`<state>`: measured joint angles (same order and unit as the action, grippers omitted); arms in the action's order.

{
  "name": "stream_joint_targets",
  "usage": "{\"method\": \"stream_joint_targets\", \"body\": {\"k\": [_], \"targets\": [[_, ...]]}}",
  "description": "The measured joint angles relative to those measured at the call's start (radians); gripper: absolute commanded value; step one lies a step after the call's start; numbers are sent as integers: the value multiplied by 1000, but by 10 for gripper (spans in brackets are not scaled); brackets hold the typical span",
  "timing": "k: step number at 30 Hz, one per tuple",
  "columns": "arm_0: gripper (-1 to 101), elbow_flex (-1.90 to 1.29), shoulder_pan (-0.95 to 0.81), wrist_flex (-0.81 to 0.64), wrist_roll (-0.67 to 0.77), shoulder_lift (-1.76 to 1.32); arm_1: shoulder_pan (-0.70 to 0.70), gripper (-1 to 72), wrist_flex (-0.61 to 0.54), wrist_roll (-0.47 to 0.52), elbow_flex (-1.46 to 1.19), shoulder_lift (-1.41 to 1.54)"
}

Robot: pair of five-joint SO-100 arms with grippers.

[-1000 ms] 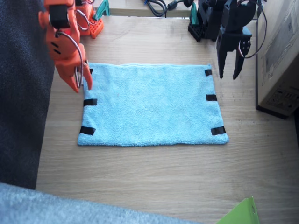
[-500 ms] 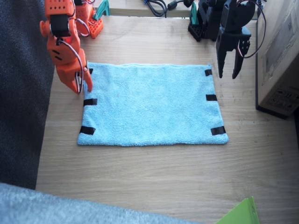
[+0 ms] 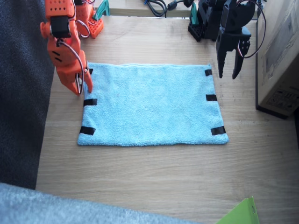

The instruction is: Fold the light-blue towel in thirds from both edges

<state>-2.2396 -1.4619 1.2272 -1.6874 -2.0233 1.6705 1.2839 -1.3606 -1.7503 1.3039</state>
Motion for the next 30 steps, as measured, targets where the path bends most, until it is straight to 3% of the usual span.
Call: {"method": "stream_joint_targets", "body": {"k": [14,30], "targets": [[258,-44,54,-15,6,100,3,205,8,0,5,-6],[252,187,77,35,-20,411,3,204,8,5,5,-6]]}}
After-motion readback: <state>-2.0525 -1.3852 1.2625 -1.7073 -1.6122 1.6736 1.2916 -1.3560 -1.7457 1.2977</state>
